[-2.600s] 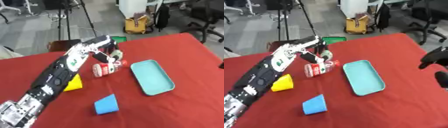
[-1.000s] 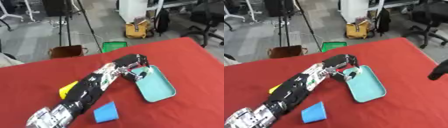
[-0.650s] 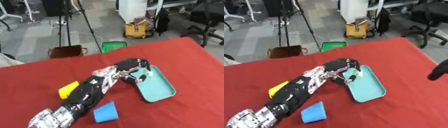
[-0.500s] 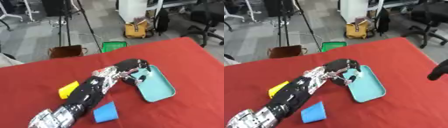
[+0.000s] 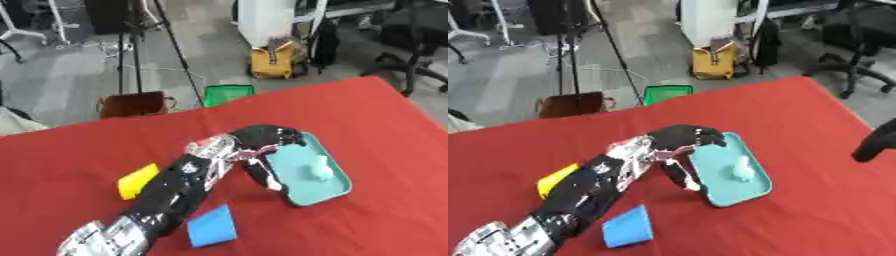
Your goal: Pick up objects on the table and place them in the box.
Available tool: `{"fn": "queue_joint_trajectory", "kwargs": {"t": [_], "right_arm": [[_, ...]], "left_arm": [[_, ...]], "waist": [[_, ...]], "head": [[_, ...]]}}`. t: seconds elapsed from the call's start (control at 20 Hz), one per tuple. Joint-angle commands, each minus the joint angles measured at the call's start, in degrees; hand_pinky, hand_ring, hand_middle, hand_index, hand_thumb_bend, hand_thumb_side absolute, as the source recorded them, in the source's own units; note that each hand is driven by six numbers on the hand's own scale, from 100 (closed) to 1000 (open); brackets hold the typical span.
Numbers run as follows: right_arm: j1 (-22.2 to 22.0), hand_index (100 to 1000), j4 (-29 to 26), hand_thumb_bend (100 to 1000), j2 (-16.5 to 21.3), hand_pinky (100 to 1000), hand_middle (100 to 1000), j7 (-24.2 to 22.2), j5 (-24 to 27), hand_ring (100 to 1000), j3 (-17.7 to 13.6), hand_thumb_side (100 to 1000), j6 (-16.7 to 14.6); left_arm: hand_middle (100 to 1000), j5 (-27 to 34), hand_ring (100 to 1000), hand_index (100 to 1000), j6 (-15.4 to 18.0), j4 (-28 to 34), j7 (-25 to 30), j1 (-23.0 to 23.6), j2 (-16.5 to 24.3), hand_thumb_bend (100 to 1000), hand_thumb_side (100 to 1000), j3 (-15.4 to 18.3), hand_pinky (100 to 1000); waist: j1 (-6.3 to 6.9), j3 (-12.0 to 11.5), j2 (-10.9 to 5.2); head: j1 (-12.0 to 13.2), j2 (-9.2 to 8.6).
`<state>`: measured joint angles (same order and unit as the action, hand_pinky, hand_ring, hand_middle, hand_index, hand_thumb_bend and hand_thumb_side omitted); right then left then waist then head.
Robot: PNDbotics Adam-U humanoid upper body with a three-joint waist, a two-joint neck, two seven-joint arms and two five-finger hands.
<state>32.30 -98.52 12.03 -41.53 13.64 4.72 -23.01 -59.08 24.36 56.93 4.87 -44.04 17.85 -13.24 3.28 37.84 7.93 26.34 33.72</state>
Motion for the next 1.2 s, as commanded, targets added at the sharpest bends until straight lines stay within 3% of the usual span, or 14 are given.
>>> {"fn": "queue_joint_trajectory", "kwargs": {"t": [0.05,0.1,0.35,0.45,0.5,0.55,0.8,1.1,1.2], "right_arm": [[0.1,734,-0.4,252,1.4,612,641,-3.8,-0.4,600,-0.9,480,-4.3],[-0.2,734,-0.2,252,1.7,611,641,-3.7,-0.6,600,-1.1,480,-4.4],[-1.1,733,0.8,251,2.8,610,640,-3.0,-1.5,599,-1.9,480,-4.6],[-1.3,732,1.3,252,3.2,609,639,-2.8,-1.8,598,-2.2,480,-4.6],[-1.3,732,1.7,251,3.5,608,639,-2.7,-2.0,596,-2.3,480,-4.6],[-1.3,731,2.2,252,4.0,608,638,-2.6,-2.4,596,-2.6,480,-4.6],[-2.3,732,3.8,251,6.4,606,639,-1.7,-3.7,594,-3.9,480,-5.1],[-2.9,733,4.4,252,9.8,607,649,-1.1,-4.5,595,-4.5,480,-5.6],[-3.1,733,4.5,254,10.3,607,650,-0.8,-4.7,595,-4.7,480,-5.7]], "left_arm": [[884,2.6,874,901,-1.4,4.6,-2.1,-0.4,4.0,703,465,3.4,675],[856,3.5,854,862,-2.2,6.1,-3.0,-0.3,5.3,690,465,4.7,635],[831,8.2,845,843,-6.7,13.7,-7.3,1.8,11.6,674,500,10.9,622],[825,10.0,842,839,-8.5,16.5,-8.4,3.8,13.6,654,541,12.7,610],[814,10.9,835,832,-9.4,17.6,-8.7,4.8,14.3,591,637,13.5,592],[811,11.8,831,831,-10.2,18.2,-9.3,6.1,14.8,573,660,14.5,584],[798,16.5,818,825,-13.6,24.9,-9.7,13.6,13.6,533,729,17.5,568],[764,22.4,783,811,-16.0,34.4,-13.1,23.1,10.7,529,708,19.8,553],[760,24.5,778,810,-16.3,37.9,-14.2,26.6,10.0,528,705,19.6,551]], "waist": [[-0.85,-1.1,-1.27],[-0.91,-1.8,-1.47],[-1.01,-4.8,-2.19],[-0.99,-6.2,-2.42],[-0.83,-6.8,-2.5],[-0.49,-7.8,-2.56],[0.26,-13.2,-2.95],[1.99,-19.9,-3.47],[2.34,-21.1,-3.67]], "head": [[-1.0,-0.05],[-1.3,0.03],[-3.0,0.15],[-3.8,0.1],[-4.1,0.17],[-4.7,0.33],[-7.3,1.37],[-9.4,2.58],[-9.9,2.88]]}}
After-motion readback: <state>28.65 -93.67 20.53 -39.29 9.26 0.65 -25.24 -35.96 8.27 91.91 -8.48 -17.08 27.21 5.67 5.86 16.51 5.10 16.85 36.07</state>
